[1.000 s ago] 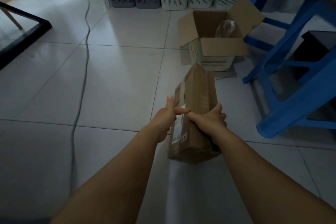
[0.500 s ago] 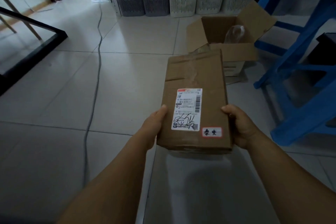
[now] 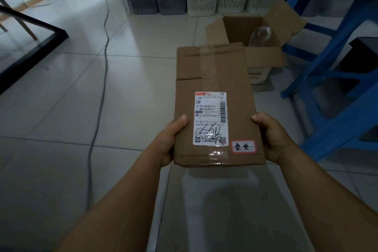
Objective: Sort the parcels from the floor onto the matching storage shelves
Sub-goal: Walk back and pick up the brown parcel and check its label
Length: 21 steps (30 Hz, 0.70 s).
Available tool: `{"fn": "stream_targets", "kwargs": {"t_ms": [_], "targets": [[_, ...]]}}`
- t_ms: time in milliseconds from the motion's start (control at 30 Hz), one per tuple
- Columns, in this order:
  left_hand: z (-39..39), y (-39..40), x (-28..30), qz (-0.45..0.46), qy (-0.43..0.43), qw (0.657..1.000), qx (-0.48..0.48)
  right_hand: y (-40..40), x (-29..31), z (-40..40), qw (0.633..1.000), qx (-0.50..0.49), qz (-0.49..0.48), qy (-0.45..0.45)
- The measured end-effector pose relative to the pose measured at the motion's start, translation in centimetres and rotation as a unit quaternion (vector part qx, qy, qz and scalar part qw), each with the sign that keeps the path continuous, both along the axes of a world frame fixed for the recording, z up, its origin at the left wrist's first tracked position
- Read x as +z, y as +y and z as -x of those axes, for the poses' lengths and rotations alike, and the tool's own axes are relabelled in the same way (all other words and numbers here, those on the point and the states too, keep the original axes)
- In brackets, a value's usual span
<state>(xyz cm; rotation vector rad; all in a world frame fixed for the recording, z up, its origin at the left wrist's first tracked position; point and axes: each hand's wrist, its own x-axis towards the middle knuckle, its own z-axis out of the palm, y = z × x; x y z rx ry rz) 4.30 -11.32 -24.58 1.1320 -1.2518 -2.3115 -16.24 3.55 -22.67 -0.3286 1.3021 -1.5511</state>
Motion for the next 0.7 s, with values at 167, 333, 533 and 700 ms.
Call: {"fn": "stream_targets", "kwargs": {"t_ms": [167, 333, 533, 700], "targets": [[0.3, -0.7, 0.0, 0.041, 0.023, 0.997, 0.066, -1.7, 1.2, -0.2, 0.972, -0.045, -0.059, 0.224], [0.5, -1.0, 0.0, 0.057, 0.041, 0.993, 0.098, -2.9, 2.1, -3.0, 0.825, -0.089, -0.098, 0.549], [0.2, -1.5, -0.4, 0.076, 0.046, 0.991, 0.103, -3.2, 1.3, -5.3, 0.681, -0.062, -0.056, 0.727], [-0.2, -1.9, -0.3, 0.082, 0.052, 0.989, 0.108, -3.1, 0.0, -6.0, 0.628, -0.041, -0.018, 0.777]]}}
